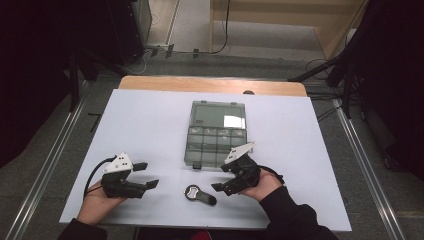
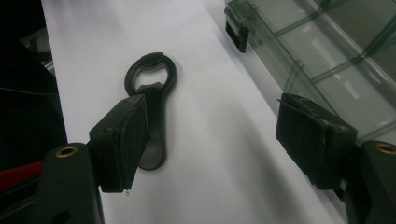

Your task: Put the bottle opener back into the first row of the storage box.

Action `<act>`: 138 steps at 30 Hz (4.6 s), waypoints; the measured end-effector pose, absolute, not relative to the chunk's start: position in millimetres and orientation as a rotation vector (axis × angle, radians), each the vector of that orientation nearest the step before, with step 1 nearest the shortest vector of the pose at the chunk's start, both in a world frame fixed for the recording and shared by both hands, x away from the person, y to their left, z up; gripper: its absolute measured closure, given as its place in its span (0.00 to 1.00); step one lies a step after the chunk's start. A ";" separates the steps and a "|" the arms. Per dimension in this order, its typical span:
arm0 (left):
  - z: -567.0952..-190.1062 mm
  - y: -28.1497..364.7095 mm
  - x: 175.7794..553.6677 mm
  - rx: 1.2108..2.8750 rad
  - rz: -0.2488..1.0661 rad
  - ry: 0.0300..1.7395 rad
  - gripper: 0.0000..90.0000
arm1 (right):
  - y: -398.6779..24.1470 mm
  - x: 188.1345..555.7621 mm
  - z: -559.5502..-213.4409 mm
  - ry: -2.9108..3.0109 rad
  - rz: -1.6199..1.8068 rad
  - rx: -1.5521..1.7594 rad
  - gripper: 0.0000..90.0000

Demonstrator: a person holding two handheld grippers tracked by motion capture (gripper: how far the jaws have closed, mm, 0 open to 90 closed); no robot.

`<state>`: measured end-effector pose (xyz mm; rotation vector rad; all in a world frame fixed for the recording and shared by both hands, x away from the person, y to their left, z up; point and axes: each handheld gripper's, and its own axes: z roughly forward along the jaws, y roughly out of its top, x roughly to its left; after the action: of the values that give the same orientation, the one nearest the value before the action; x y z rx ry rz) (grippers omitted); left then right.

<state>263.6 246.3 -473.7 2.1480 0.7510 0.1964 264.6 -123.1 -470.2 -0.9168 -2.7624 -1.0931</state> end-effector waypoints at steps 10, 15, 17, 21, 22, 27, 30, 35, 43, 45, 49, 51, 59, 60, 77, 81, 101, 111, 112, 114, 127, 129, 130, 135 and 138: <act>-473.4 247.8 263.8 2.147 0.199 0.754 0.28 | -104.4 261.3 -473.5 -2.781 -1.021 -0.898 0.31; -473.5 248.1 263.8 2.152 0.200 0.752 0.28 | -97.9 260.7 -473.1 -2.793 -1.004 -0.873 0.32; -473.7 248.0 263.4 2.150 0.204 0.752 0.28 | -91.8 260.0 -472.7 -2.814 -0.988 -0.857 0.33; -473.7 248.0 263.0 2.151 0.202 0.747 0.28 | -84.4 259.0 -473.2 -2.835 -0.955 -0.834 0.35; -473.6 248.1 263.0 2.150 0.204 0.747 0.28 | -82.4 258.6 -473.2 -2.833 -0.946 -0.831 0.35; -473.7 248.1 263.1 2.149 0.204 0.750 0.28 | -75.6 257.6 -475.7 -2.848 -0.897 -0.804 0.37; -473.9 247.7 263.3 2.152 0.205 0.751 0.28 | -72.2 256.5 -476.6 -2.861 -0.857 -0.797 0.40; -473.9 247.7 263.2 2.154 0.205 0.750 0.28 | -63.2 254.7 -476.0 -2.881 -0.779 -0.772 0.46; -474.1 247.5 263.0 2.153 0.213 0.748 0.28 | -50.0 251.5 -478.5 -2.900 -0.625 -0.753 0.57; -473.9 247.8 263.0 2.148 0.214 0.749 0.28 | -47.7 251.7 -480.2 -2.910 -0.601 -0.737 0.58; -473.5 248.1 262.9 2.147 0.215 0.754 0.28 | -43.1 250.0 -480.4 -2.963 -0.564 -0.726 0.66; -473.2 247.8 262.3 2.141 0.215 0.752 0.28 | -42.2 248.7 -480.8 -2.987 -0.561 -0.722 0.71; -473.6 247.6 262.5 2.145 0.214 0.751 0.28 | -43.2 249.1 -481.1 -3.003 -0.565 -0.695 0.73; -473.6 247.7 262.5 2.146 0.212 0.750 0.28 | -44.0 250.1 -480.9 -2.997 -0.569 -0.687 0.73; -473.7 248.5 263.0 2.148 0.210 0.755 0.28 | -53.2 255.9 -474.6 -2.936 -0.617 -0.694 0.74; -473.3 249.1 263.1 2.147 0.210 0.757 0.28 | -58.4 258.6 -471.8 -2.920 -0.649 -0.688 0.74; -474.2 248.3 263.0 2.160 0.211 0.753 0.28 | -96.7 264.8 -449.9 -2.862 -0.806 -0.742 0.74; -474.0 248.9 262.9 2.159 0.216 0.755 0.28 | -113.0 268.3 -440.1 -2.852 -0.854 -0.796 0.74; -474.0 248.9 262.9 2.160 0.216 0.755 0.28 | -114.0 268.8 -439.6 -2.856 -0.860 -0.796 0.74; -474.1 248.7 262.9 2.161 0.218 0.753 0.28 | -118.4 270.5 -436.2 -2.858 -0.880 -0.813 0.74; -473.9 248.7 262.8 2.159 0.216 0.753 0.28 | -137.9 279.2 -426.4 -2.845 -0.933 -0.919 0.74; -473.9 248.7 262.8 2.160 0.217 0.752 0.28 | -139.8 280.8 -424.7 -2.846 -0.936 -0.936 0.74; -473.9 248.7 262.8 2.160 0.216 0.752 0.28 | -140.2 281.5 -424.4 -2.847 -0.938 -0.936 0.74; -473.9 248.7 262.7 2.158 0.217 0.752 0.28 | -141.8 288.2 -421.8 -2.849 -0.942 -0.955 0.74; -474.0 248.7 262.7 2.159 0.216 0.752 0.28 | -142.2 293.1 -419.9 -2.849 -0.947 -0.968 0.74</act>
<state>262.7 248.7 -474.0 2.1591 0.7519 0.2162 293.1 -142.2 -419.9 -0.9676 -2.8492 -0.9471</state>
